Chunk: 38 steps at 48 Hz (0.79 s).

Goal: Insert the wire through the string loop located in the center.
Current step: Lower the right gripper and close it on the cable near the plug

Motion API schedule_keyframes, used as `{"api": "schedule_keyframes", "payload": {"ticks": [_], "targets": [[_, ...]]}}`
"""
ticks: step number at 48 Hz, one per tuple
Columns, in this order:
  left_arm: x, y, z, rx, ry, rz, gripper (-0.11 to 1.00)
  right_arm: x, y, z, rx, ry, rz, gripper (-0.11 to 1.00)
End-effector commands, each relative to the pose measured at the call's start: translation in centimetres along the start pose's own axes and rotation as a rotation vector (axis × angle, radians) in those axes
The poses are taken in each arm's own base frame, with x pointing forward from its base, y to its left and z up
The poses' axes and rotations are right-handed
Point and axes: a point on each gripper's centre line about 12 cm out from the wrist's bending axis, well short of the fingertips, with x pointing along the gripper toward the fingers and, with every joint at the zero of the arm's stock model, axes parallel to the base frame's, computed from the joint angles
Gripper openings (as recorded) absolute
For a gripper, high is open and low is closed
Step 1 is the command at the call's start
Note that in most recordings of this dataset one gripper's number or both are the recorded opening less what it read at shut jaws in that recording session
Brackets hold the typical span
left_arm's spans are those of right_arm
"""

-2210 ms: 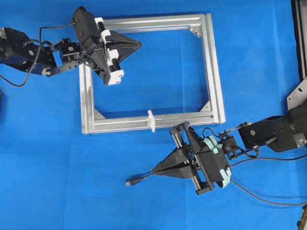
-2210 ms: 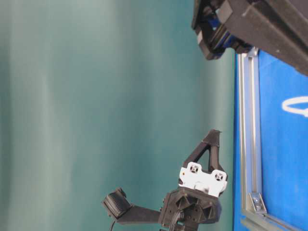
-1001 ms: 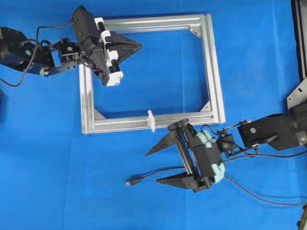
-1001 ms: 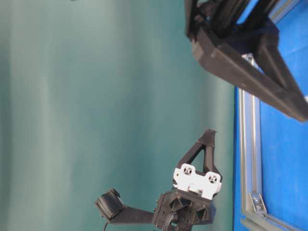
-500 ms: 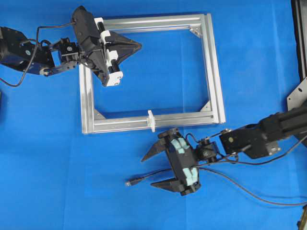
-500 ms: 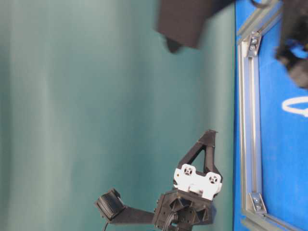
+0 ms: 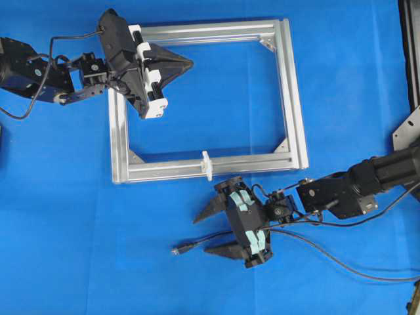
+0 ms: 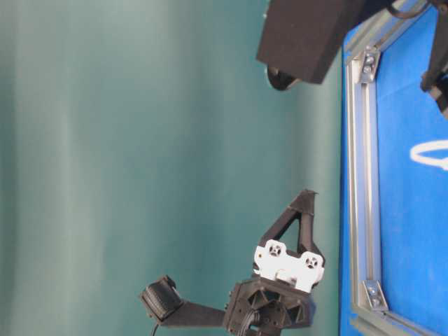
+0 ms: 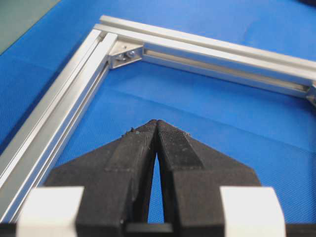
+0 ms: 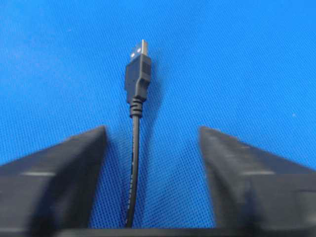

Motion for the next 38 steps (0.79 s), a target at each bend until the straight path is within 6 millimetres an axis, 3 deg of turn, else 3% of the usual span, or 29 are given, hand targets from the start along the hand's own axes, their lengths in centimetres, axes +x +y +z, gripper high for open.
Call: {"api": "schedule_keyframes", "payload": {"ticks": [1,6,11,26,38], "targets": [[-0.3,-0.2,1.3,-0.001,-0.040,-0.005,0.00,0.0,0.1,1.2,-0.003,-0.040,0.002,0.42],[-0.3,-0.1,1.3,-0.001,-0.037,-0.005,0.00,-0.1,0.1,1.3,-0.005,-0.041,0.004,0.15],[-0.3,-0.1,1.2,-0.001,-0.035,-0.005,0.00,-0.1,0.1,1.2,-0.006,-0.039,0.005,-0.01],[-0.3,-0.1,1.2,-0.001,-0.032,-0.005,0.00,-0.3,0.1,1.4,-0.008,-0.038,0.006,-0.02],[-0.3,-0.2,1.2,0.001,-0.032,-0.006,0.00,-3.0,0.5,4.3,-0.018,-0.054,0.002,-0.02]]}}
